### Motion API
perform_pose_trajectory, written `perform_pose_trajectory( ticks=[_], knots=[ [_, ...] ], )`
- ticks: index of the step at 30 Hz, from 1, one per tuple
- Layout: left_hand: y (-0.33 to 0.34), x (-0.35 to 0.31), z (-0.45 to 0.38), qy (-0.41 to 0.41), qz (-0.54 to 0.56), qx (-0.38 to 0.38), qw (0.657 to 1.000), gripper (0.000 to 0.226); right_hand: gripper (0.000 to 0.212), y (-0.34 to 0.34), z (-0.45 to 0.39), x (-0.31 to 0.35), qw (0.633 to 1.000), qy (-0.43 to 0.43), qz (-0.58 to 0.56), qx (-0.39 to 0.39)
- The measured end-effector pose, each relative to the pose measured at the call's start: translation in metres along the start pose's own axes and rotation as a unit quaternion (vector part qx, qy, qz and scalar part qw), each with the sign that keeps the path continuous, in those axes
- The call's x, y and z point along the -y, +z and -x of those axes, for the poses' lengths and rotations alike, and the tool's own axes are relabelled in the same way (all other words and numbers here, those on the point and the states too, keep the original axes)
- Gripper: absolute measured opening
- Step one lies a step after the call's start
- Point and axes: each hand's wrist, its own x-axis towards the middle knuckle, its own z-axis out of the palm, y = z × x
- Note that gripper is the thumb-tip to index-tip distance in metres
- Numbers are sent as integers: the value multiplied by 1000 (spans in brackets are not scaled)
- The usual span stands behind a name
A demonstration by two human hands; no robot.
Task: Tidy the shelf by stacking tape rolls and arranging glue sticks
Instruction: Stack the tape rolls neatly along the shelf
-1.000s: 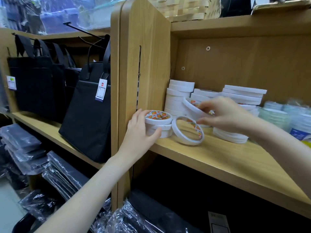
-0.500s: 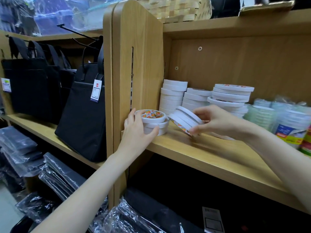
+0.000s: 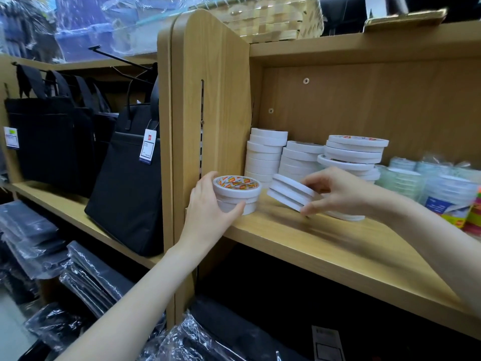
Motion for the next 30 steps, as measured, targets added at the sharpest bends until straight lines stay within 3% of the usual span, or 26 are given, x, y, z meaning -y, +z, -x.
perform_pose_trajectory(
  ticks=[5, 9, 12, 15, 22, 25, 30],
  knots=[
    [2, -4, -4, -30, 9, 27, 999, 80, 22, -8, -5, 2, 997, -11, 2, -78],
    [-3, -5, -7, -49, 36, 56, 997, 85, 12, -8, -34, 23, 989, -69, 14, -130],
    [-6, -4, -7, -46, 43, 56, 996, 87, 40, 5, -61, 49, 987, -105, 93, -77],
    [-8, -2, -9, -41, 65, 58, 995, 87, 51, 13, -77, 64, 977, -117, 179, 16],
    [-9, 2, -14, -47, 61, 80, 994, 98, 53, -19, -59, 45, 980, -62, 161, -104],
    [-6, -2, -17, -61, 50, 82, 993, 100, 53, -20, -44, 33, 972, -30, 211, -98],
    [1, -10, -18, -45, -8, 59, 997, 58, 37, 3, -31, 17, 959, 24, 281, -35]
  ],
)
